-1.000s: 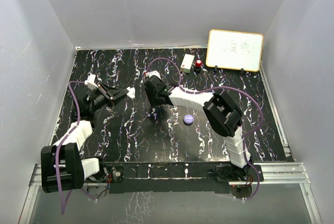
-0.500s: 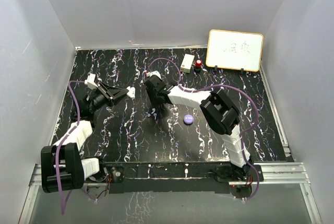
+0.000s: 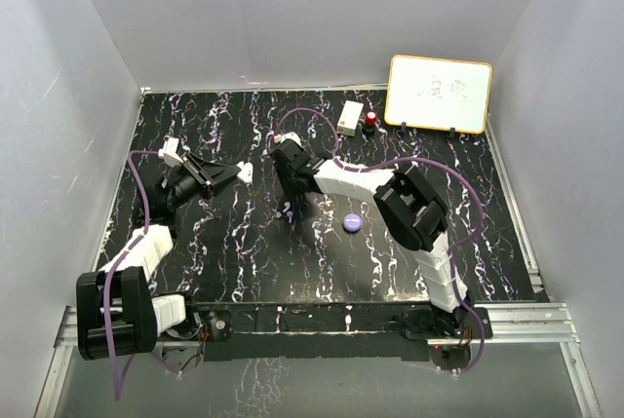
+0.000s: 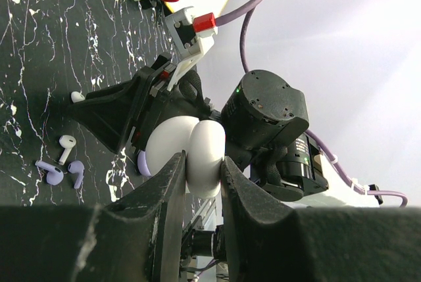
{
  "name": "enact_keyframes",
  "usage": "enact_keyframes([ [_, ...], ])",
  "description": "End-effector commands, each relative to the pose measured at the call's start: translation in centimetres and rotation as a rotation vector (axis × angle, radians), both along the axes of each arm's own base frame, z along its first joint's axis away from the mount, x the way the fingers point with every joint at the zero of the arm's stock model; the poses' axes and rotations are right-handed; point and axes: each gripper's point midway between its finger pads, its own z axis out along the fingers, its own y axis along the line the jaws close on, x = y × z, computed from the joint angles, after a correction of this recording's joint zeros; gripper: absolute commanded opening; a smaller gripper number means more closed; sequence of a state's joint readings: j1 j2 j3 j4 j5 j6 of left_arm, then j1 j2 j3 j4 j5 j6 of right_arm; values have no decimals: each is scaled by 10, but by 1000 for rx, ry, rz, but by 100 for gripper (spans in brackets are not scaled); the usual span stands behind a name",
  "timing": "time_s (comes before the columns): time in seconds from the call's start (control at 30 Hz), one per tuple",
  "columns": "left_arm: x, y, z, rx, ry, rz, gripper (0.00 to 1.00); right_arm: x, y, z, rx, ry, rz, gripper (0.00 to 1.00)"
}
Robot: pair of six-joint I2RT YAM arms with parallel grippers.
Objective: Insert the wireless bluetooth earbuds into the charging case
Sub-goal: Pick up the earbud from the center of the board.
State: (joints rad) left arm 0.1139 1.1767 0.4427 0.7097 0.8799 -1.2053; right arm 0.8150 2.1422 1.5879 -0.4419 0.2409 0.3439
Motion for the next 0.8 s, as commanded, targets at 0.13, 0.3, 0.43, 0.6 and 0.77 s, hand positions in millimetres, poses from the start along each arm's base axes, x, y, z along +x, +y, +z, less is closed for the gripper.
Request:
enact_keyframes([
  [0.13, -6, -4, 9, 5, -39, -27, 0, 13, 8, 8, 45, -16, -20, 34],
  [0.3, -6, -4, 8, 6, -36, -26, 0, 16, 7, 10, 49, -22, -26, 36],
  [0.43, -6, -4, 7, 7, -34, -26, 0, 19, 7, 10, 48, -23, -24, 36],
  [0.6, -6, -4, 7, 8, -33, -26, 0, 21, 6, 11, 50, -22, -20, 34],
  [0.77, -6, -4, 6, 9, -31, -26, 0, 25, 1, 11, 49, -20, -35, 34],
])
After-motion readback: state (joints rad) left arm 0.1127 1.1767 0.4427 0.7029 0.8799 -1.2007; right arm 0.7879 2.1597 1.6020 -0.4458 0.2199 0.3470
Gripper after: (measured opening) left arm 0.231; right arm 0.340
